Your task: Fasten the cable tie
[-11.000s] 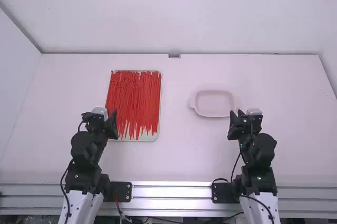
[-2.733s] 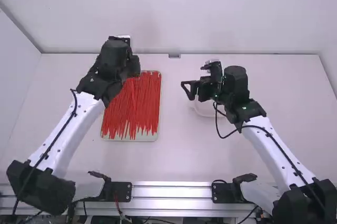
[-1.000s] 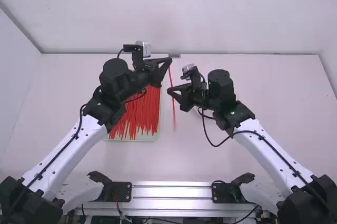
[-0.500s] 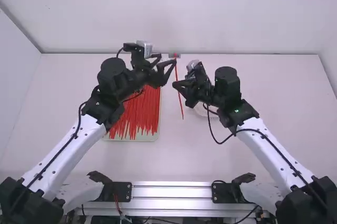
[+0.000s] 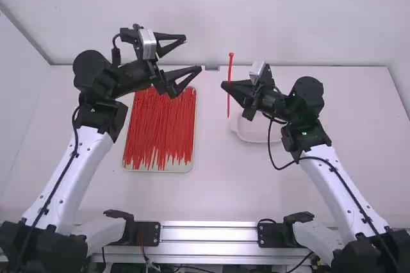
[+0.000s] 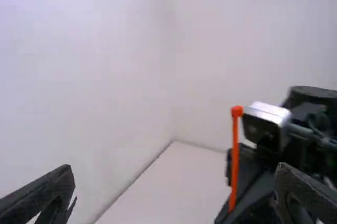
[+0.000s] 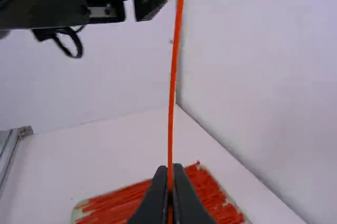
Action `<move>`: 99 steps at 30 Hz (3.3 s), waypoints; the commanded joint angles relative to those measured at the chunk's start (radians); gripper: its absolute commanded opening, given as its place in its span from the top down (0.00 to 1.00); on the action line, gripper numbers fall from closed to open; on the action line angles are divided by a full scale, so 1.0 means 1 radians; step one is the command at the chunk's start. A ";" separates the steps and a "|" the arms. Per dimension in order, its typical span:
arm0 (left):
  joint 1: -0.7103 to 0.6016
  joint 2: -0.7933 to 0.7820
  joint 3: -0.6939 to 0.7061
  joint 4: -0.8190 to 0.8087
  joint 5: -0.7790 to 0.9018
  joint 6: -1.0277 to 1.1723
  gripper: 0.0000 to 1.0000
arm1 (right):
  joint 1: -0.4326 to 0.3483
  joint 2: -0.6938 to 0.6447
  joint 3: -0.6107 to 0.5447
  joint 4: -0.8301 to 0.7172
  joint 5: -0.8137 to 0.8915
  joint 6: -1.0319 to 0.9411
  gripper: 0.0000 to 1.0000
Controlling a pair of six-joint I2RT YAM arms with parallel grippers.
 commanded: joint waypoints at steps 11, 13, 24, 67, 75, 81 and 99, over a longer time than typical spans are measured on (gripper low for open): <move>-0.038 0.253 0.201 0.107 0.372 -0.218 0.01 | 0.045 0.033 0.033 0.036 -0.063 0.092 1.00; -0.058 0.277 0.205 0.179 0.420 -0.250 0.01 | 0.053 0.033 0.033 0.034 -0.063 0.093 1.00; -0.129 0.291 0.205 0.246 0.453 -0.270 0.31 | 0.051 0.033 0.032 -0.021 -0.116 0.092 1.00; -0.047 0.291 0.492 -0.034 0.325 -0.445 0.98 | 0.090 0.032 0.032 -0.229 -0.126 0.002 0.51; -0.054 0.291 0.513 -0.085 0.325 -0.423 0.98 | 0.090 0.032 0.032 -0.237 -0.126 0.005 1.00; -0.054 0.291 0.505 -0.065 0.303 -0.419 0.57 | 0.090 0.032 0.032 -0.232 -0.115 0.006 1.00; -0.009 0.291 0.501 -0.237 0.098 -0.182 0.01 | -0.181 0.024 0.036 -0.066 -0.132 0.201 1.00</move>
